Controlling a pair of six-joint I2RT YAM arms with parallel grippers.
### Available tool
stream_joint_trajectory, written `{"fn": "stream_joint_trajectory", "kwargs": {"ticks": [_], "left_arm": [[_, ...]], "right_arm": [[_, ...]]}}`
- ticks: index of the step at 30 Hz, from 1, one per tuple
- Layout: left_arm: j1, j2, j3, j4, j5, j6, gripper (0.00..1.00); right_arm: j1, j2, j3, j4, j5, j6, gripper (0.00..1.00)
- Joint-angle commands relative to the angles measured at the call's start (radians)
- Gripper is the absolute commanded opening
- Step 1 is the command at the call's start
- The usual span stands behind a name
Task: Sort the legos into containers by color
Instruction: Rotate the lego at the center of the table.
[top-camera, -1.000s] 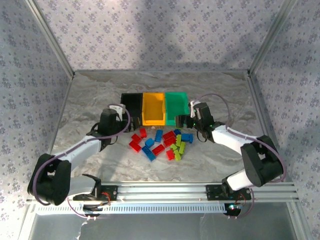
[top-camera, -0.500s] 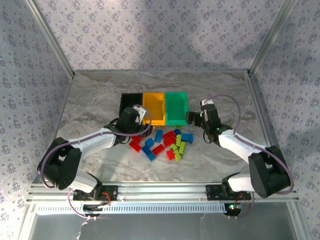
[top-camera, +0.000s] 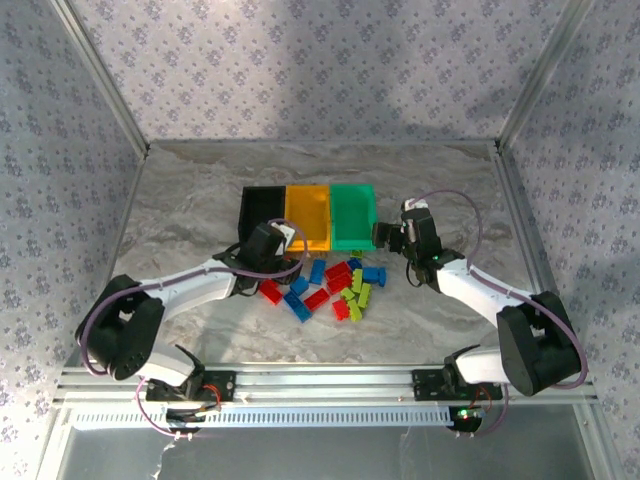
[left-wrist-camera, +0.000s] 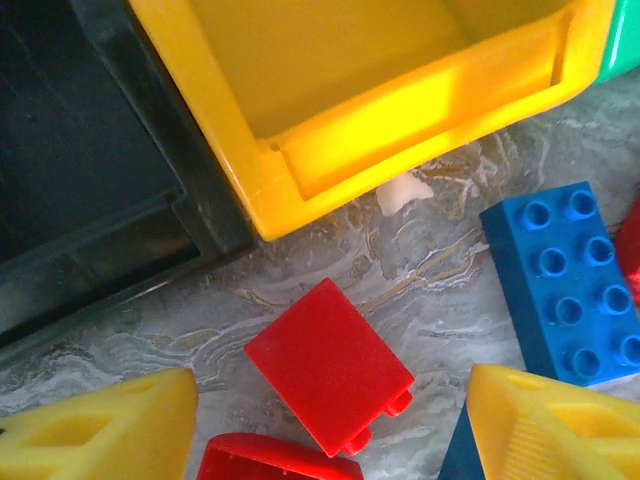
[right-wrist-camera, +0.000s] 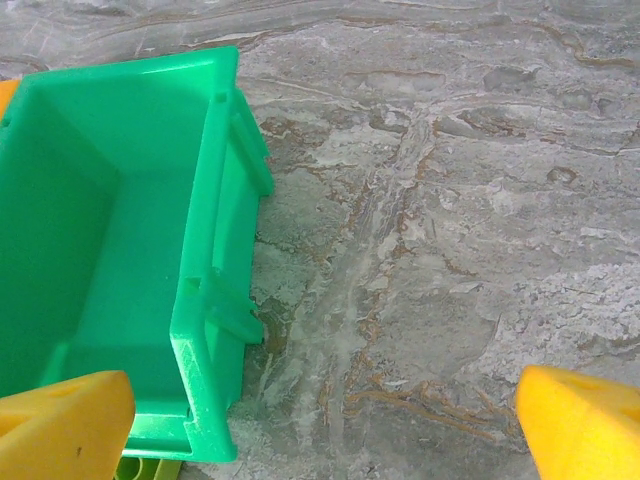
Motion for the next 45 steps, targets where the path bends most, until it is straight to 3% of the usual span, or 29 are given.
{"fn": "stream_joint_trajectory", "kwargs": {"ticks": [1,17,23,35,45], "left_arm": [[-0.005,0.035,0.043,-0.018,-0.031,-0.018,0.71],[-0.032,0.148,0.12,-0.075,-0.024,-0.042,0.66],[-0.039,0.171,0.149,-0.117,-0.078,-0.036,0.55],[-0.045,0.117,0.117,-0.088,-0.097,-0.024,0.43],[-0.052,-0.039,0.01,0.01,-0.13,-0.005,0.41]], "right_arm": [[0.004,0.002,-0.002,-0.02,0.03,0.014,1.0],[0.016,0.023,0.009,-0.019,0.051,0.007,1.0],[0.019,0.022,0.009,-0.019,0.055,0.005,1.0],[0.019,0.018,0.007,-0.022,0.063,0.004,1.0],[0.029,0.017,0.012,-0.025,0.064,-0.001,1.0]]}}
